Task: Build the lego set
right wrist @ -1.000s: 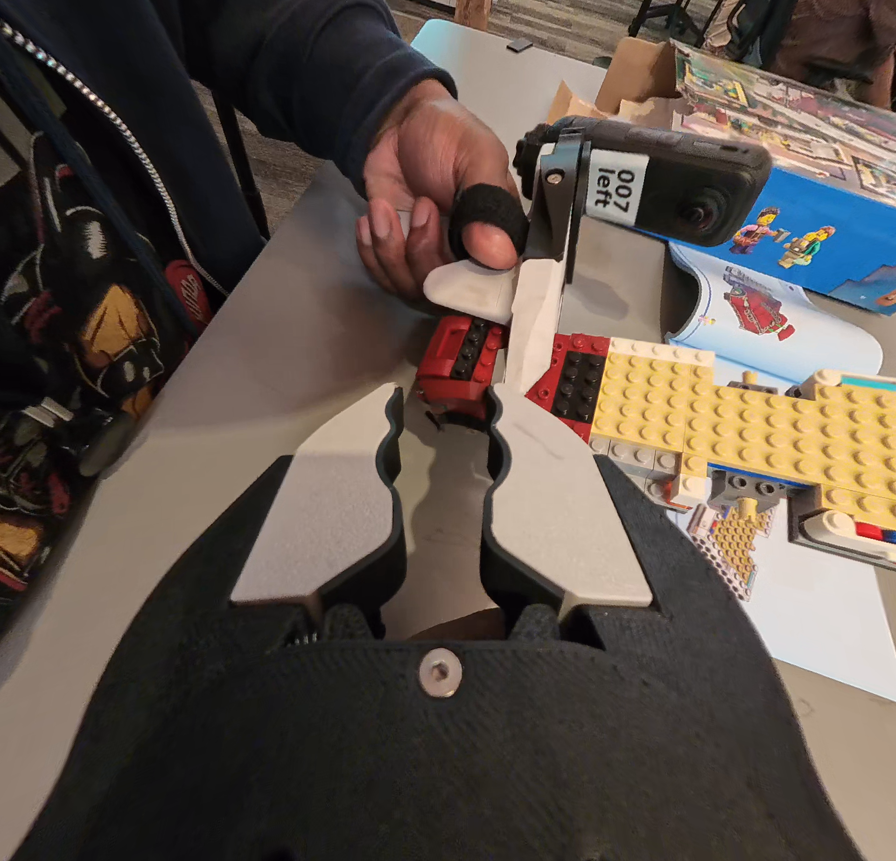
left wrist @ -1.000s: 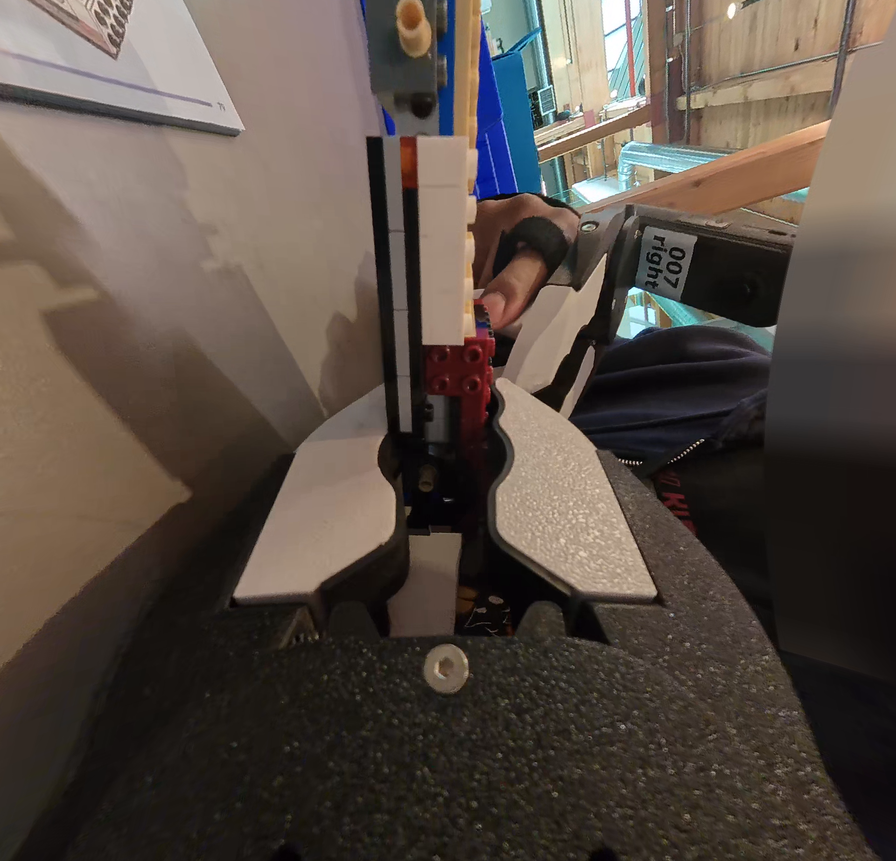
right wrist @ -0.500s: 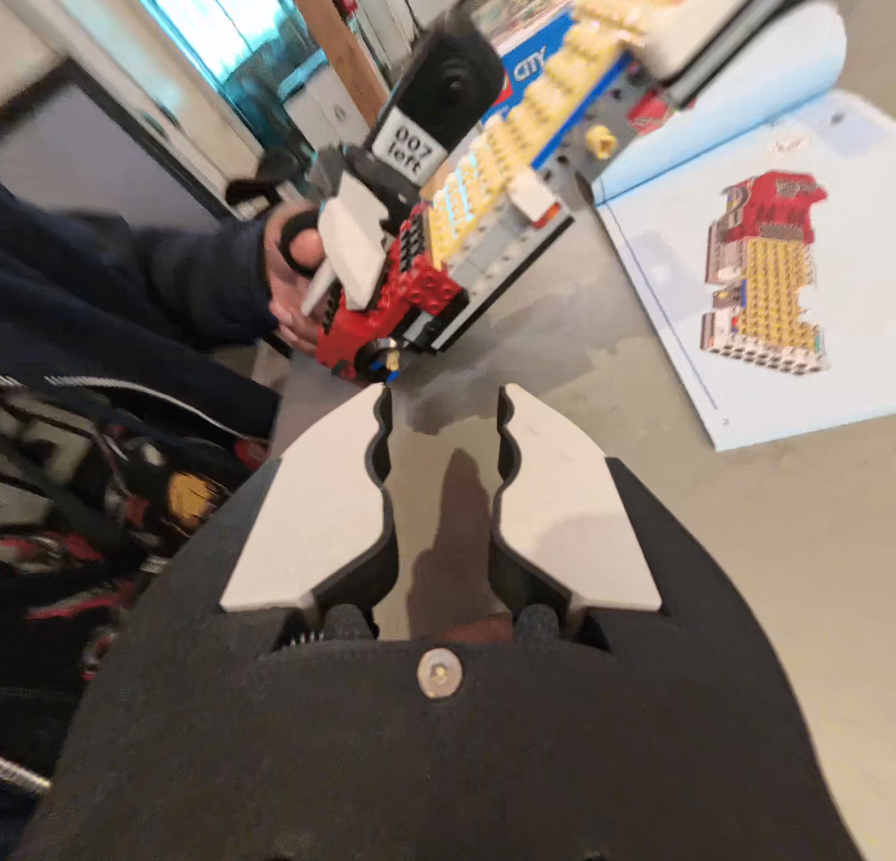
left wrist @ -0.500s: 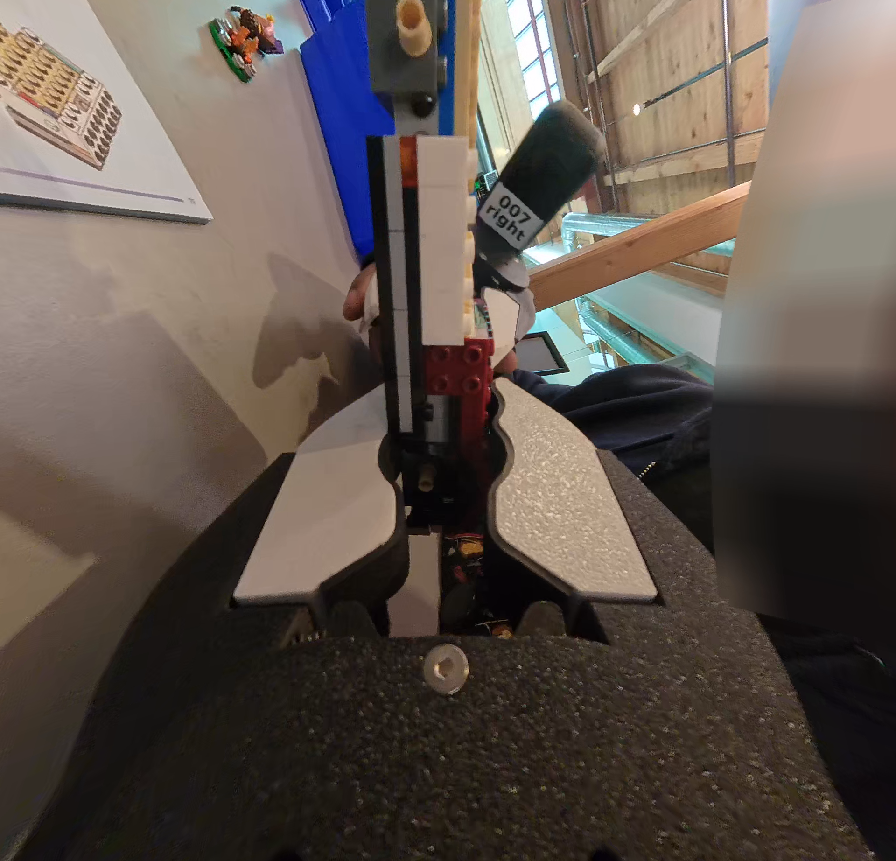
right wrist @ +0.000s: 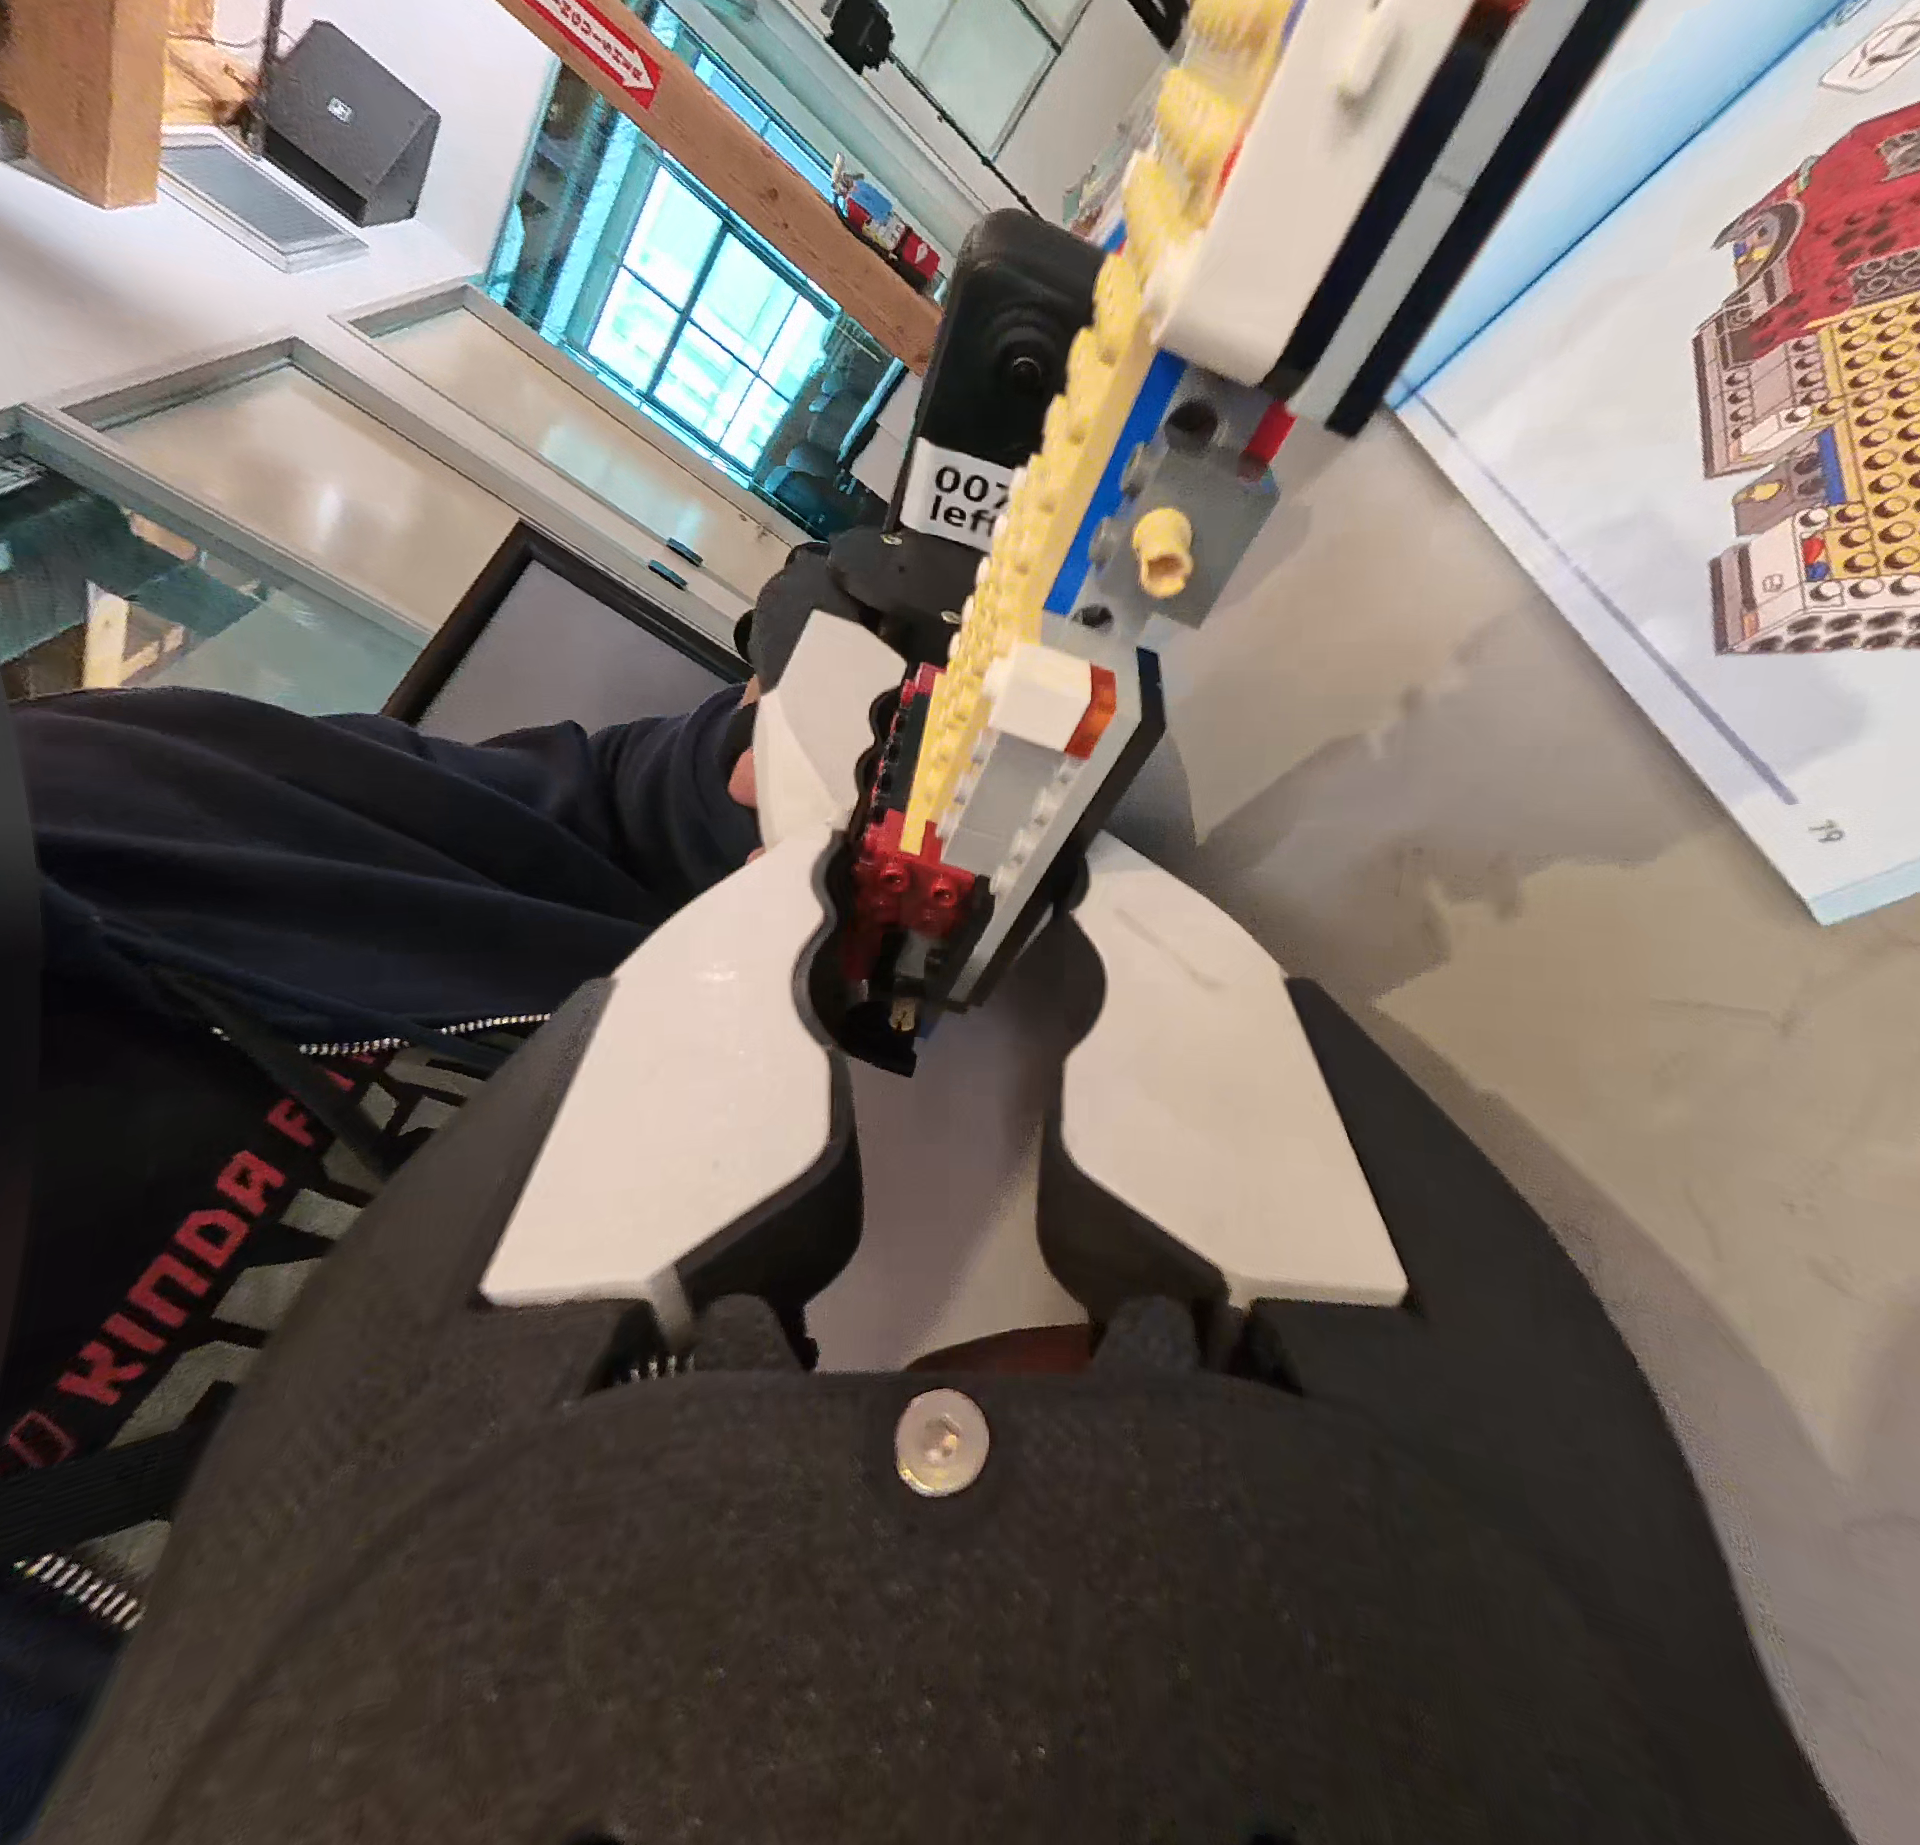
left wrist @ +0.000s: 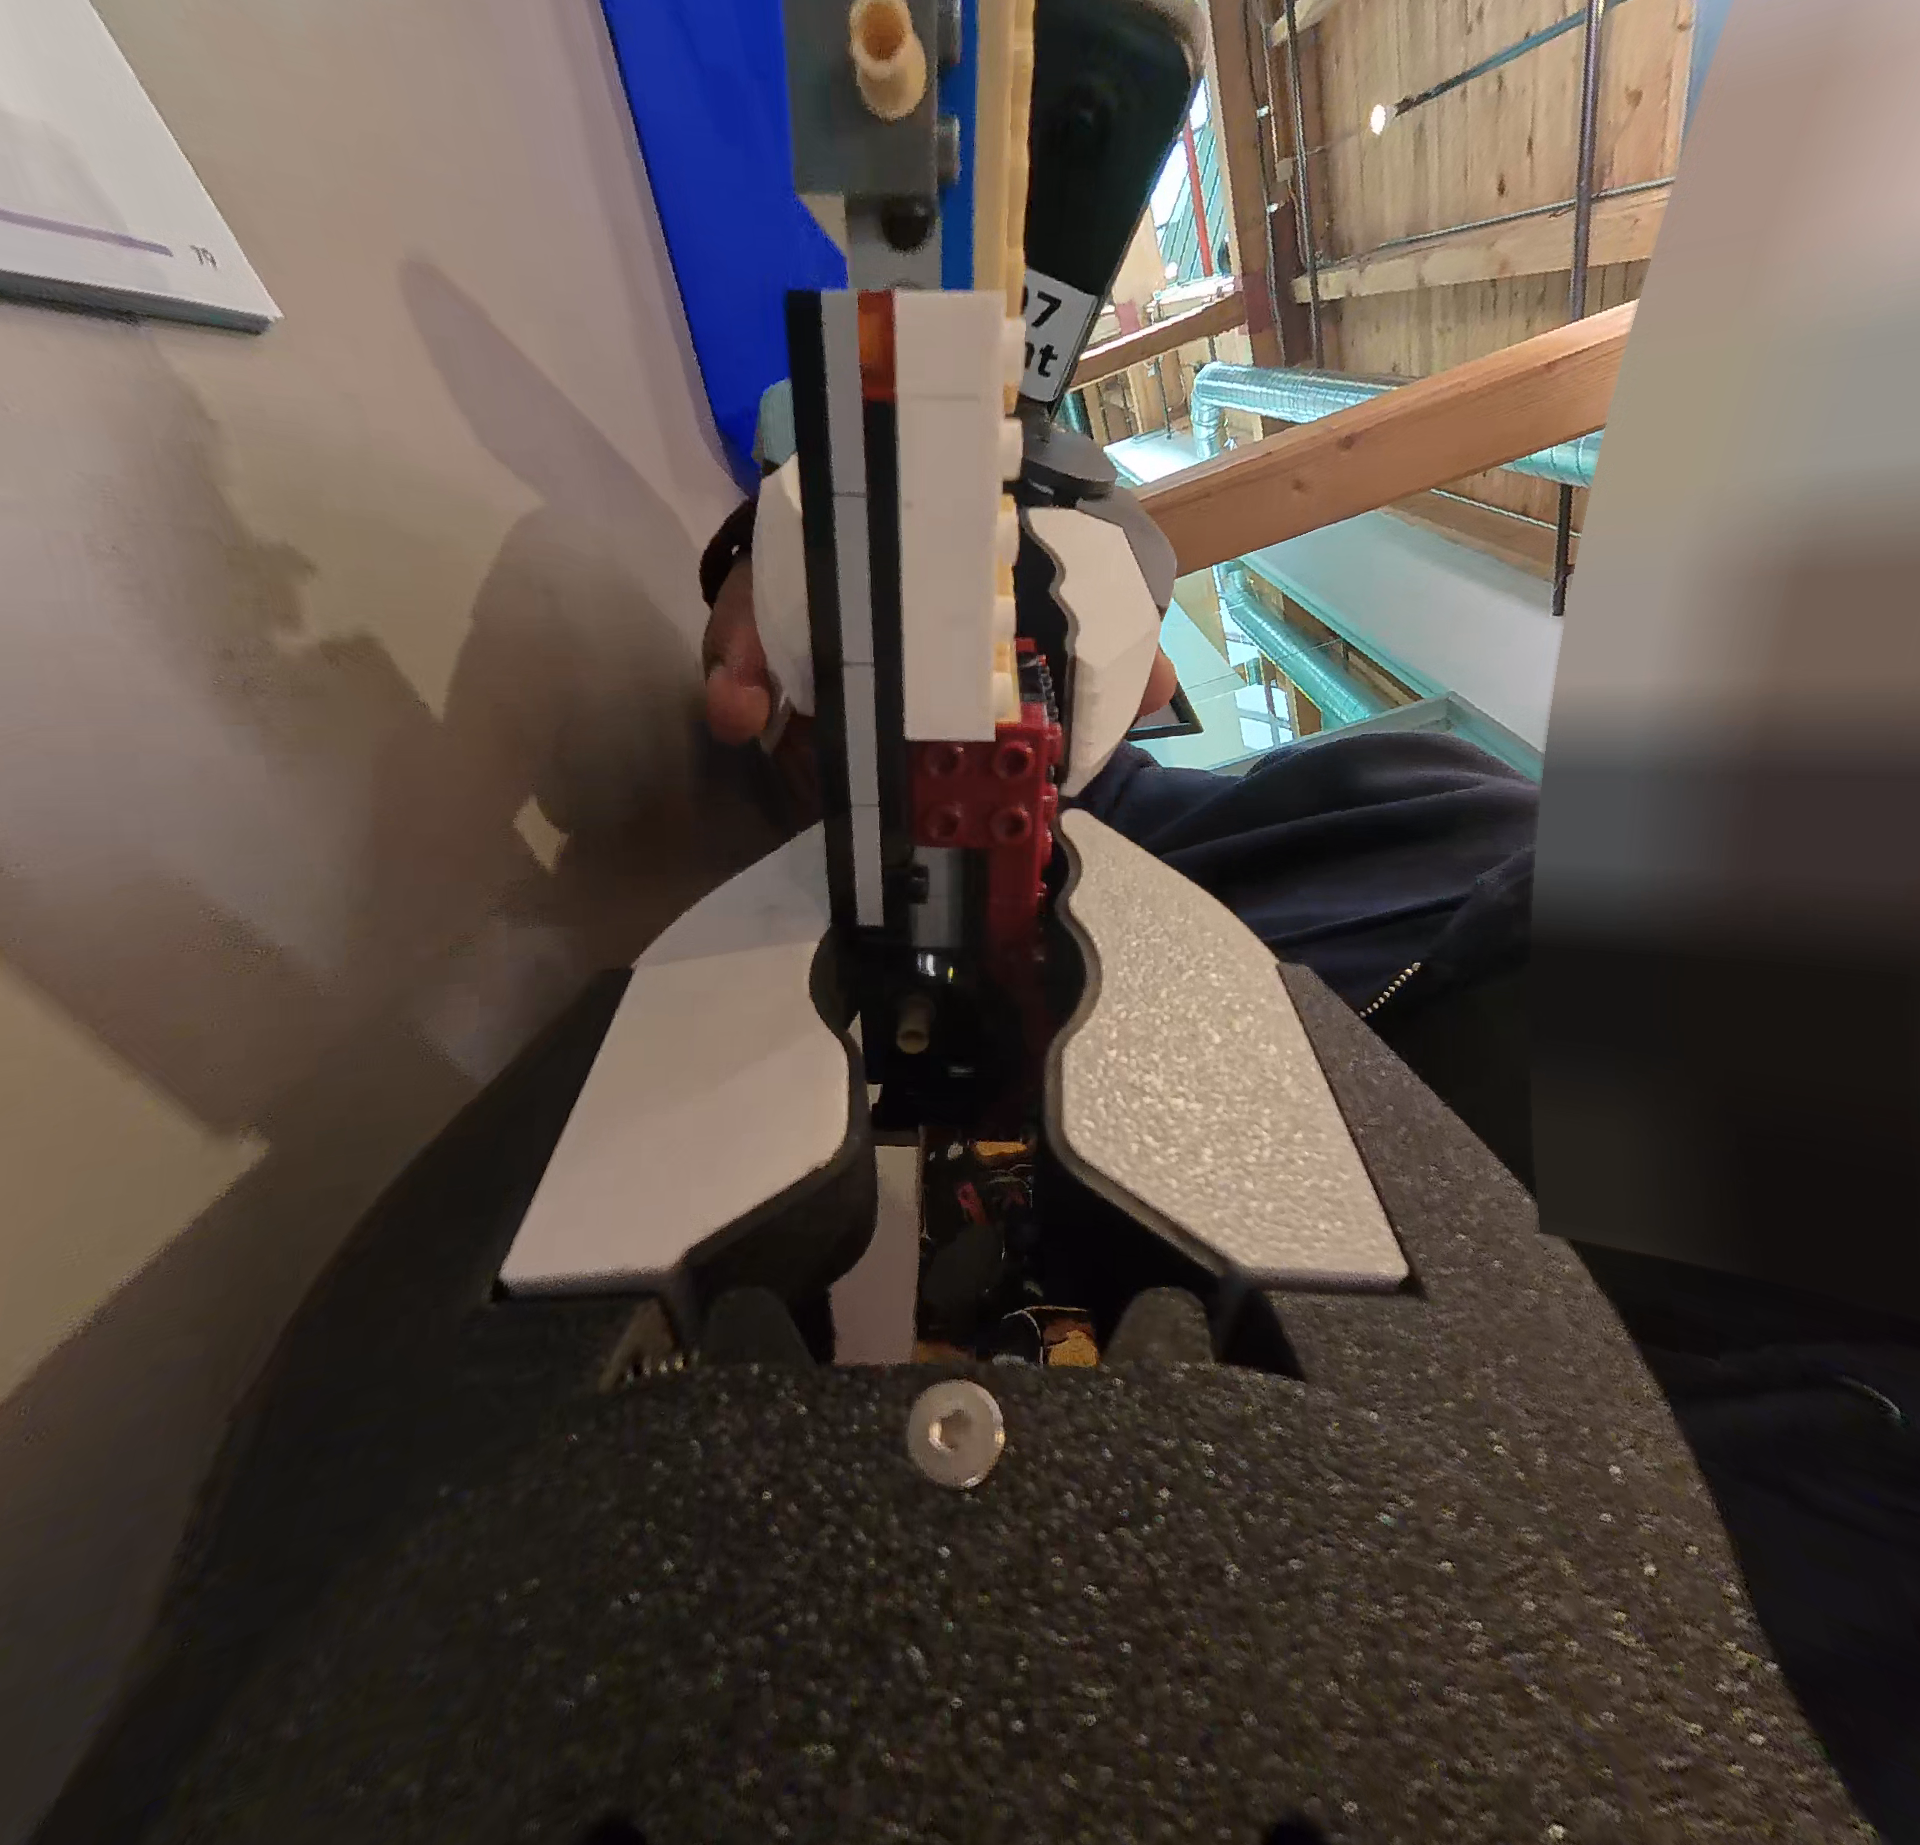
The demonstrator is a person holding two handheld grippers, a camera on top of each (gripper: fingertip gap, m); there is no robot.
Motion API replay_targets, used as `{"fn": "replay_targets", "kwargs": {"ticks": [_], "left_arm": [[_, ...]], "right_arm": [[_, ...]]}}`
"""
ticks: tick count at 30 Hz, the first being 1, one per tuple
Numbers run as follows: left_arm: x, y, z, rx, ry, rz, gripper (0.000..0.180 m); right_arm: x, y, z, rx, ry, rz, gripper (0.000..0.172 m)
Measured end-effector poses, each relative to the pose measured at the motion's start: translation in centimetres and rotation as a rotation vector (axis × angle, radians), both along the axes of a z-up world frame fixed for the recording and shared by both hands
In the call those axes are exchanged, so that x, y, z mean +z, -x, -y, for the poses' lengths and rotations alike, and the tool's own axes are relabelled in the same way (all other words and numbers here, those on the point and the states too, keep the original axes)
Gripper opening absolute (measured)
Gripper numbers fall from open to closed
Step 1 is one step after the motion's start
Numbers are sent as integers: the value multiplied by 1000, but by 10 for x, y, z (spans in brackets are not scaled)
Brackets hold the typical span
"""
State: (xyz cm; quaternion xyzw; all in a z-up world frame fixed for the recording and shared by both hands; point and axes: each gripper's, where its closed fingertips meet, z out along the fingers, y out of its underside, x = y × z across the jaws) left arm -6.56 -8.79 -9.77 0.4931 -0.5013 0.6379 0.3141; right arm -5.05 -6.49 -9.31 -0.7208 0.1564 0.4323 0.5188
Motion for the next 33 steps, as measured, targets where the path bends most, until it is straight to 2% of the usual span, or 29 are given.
{"fn": "replay_targets", "kwargs": {"ticks": [10, 17, 29, 33], "left_arm": [[-8, 4, 4, -70, -55, -40, 37], [-7, 2, 1, -47, -66, -27, 36], [-3, -3, -2, 29, 9, -38, 33], [-4, -5, -2, 62, 26, -45, 32]], "right_arm": [[-4, -2, 0, -7, -5, -2, 36], [-4, -2, -1, -13, -10, -14, 36], [-3, -3, -1, -28, -6, -10, 37], [-4, -8, 0, -65, 29, 32, 42]]}}
